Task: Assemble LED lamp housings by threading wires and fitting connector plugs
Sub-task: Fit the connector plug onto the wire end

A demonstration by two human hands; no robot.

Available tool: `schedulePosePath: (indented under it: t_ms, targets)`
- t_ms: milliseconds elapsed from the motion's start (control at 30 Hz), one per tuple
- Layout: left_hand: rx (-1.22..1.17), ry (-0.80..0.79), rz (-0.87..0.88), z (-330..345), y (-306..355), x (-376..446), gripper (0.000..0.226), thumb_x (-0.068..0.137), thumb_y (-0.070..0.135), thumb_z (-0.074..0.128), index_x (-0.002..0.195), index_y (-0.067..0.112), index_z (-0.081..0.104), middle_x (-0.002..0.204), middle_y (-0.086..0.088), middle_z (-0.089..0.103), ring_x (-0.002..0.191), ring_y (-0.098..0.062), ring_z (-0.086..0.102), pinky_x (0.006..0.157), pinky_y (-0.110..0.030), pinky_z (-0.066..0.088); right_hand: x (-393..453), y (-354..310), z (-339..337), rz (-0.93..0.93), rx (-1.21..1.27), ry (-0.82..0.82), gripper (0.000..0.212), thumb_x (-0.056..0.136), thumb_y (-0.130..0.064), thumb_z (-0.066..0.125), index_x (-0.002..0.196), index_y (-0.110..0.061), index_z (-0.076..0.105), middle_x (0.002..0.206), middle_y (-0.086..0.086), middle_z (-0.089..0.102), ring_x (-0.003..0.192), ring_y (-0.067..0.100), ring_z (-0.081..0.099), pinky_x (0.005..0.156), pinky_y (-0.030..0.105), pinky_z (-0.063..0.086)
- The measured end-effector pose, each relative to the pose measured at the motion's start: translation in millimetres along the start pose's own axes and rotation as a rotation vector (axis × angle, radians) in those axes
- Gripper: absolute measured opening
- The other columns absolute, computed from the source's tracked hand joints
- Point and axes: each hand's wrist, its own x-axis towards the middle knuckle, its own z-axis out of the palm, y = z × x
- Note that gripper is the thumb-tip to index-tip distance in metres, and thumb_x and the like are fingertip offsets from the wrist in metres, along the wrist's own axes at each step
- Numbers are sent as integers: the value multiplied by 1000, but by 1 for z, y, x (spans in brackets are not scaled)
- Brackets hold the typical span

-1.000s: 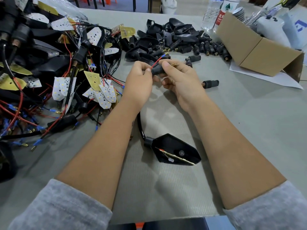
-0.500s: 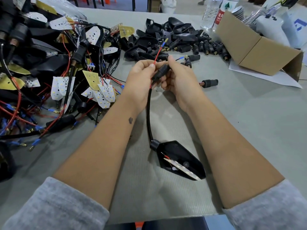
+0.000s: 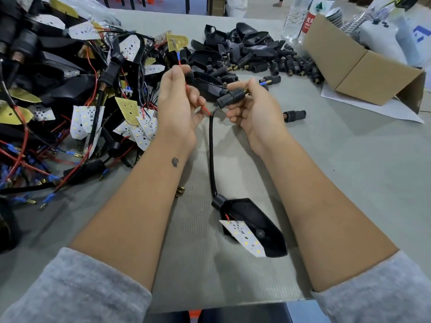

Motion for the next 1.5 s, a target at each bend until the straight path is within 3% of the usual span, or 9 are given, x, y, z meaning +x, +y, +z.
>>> schedulePosePath:
  t_ms: [200,400,633,767,1033,1267,1500]
  targets:
    - [256,21,43,0,-2,-1,23,100,19,51,80,18,61,61,6,50,41,-5,42,44,-17,35,1,3,-2,-11,-33,-9,39,106,-27,33,89,-12,65,60,0,66,49,12,55,52,22,46]
    - [454,-66,141,5,-1,-8,16,99,10,49,97,17,63,60,0,52,42,-5,46,42,-14,37,2,2,-5,-12,-10,-2,36,107,-24,35,90,-11,64,61,3,63,46,11,48,52,23,38]
    - [493,-86,214,5,-1,-11,17,93,16,62,77,22,66,67,3,55,49,-4,51,47,-12,40,3,1,-4,-10,71,91,35,106,-24,37,85,-10,61,63,5,62,44,9,50,50,21,43]
    - [543,-67,203,3,-2,-9,21,89,12,64,69,18,63,58,7,56,50,-4,52,53,-15,41,4,-1,-6,3,182,134,36,107,-25,35,85,-9,58,61,3,63,47,10,55,50,20,46]
    - [524,-121,240,4,-5,-9,9,91,5,63,86,11,66,49,8,59,45,-6,53,52,-21,49,4,-1,-8,22,261,186,35,107,-27,34,89,-10,58,67,4,61,50,11,57,54,21,50]
    - [625,-180,169,3,-10,-6,13,90,7,64,82,17,68,64,2,64,60,-8,57,60,-19,49,5,-2,-8,25,310,183,35,107,-27,34,88,-9,58,59,2,63,48,11,58,53,21,51]
    - [599,-165,161,5,-8,-8,15,90,8,62,80,17,67,64,3,63,54,1,55,57,-14,45,5,-2,-9,36,368,203,37,107,-28,33,87,-9,58,62,5,63,49,12,59,54,22,52]
